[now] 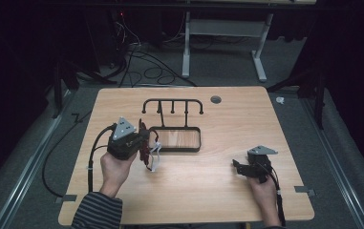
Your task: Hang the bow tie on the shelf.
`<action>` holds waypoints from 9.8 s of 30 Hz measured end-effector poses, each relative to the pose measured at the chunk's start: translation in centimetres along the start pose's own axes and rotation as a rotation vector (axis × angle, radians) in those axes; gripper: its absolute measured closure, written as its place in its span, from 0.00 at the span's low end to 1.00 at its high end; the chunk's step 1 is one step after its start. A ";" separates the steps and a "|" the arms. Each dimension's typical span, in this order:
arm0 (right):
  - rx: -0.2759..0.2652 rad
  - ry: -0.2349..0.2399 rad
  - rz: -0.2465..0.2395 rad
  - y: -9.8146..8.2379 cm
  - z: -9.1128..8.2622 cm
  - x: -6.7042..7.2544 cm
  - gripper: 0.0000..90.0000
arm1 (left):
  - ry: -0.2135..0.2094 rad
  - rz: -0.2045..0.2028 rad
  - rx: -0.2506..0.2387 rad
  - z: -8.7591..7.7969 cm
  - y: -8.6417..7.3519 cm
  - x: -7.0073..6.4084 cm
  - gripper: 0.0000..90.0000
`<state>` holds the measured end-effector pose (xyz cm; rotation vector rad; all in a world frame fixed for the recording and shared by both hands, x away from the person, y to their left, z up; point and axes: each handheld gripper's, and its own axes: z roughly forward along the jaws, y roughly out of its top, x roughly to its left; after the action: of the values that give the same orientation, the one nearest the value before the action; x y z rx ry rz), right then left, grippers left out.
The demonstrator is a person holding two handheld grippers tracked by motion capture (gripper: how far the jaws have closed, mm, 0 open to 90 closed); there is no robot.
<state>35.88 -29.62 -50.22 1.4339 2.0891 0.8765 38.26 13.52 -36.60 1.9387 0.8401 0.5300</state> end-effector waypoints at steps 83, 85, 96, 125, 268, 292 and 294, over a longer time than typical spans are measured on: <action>0.000 0.003 -0.002 0.0 0.0 0.0 0.33 | 0.055 -0.022 -0.011 8.1 6.4 0.3 0.99; 0.000 0.002 -0.003 0.0 0.0 0.0 0.33 | 0.055 -0.021 -0.012 8.0 6.4 0.3 0.98; 0.000 0.003 -0.002 0.0 0.0 0.0 0.33 | 0.045 -0.014 -0.016 7.4 6.4 0.2 0.94; 0.001 0.002 -0.001 0.0 0.0 0.0 0.33 | 0.006 0.003 -0.029 4.2 5.0 -0.5 0.81; 0.000 0.001 0.002 0.0 0.0 0.0 0.33 | 0.075 -0.250 -0.017 -2.5 -6.4 2.1 0.71; 0.000 0.001 0.000 0.0 0.0 0.0 0.33 | 0.093 -0.303 -0.005 -3.0 -8.5 2.5 0.70; 0.000 0.001 0.000 0.0 0.0 0.0 0.33 | 0.092 -0.305 0.000 -3.0 -8.6 2.6 0.70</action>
<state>35.83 -29.63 -50.23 1.4341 2.0893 0.8778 35.08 20.07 -42.69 1.7531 1.1706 0.4369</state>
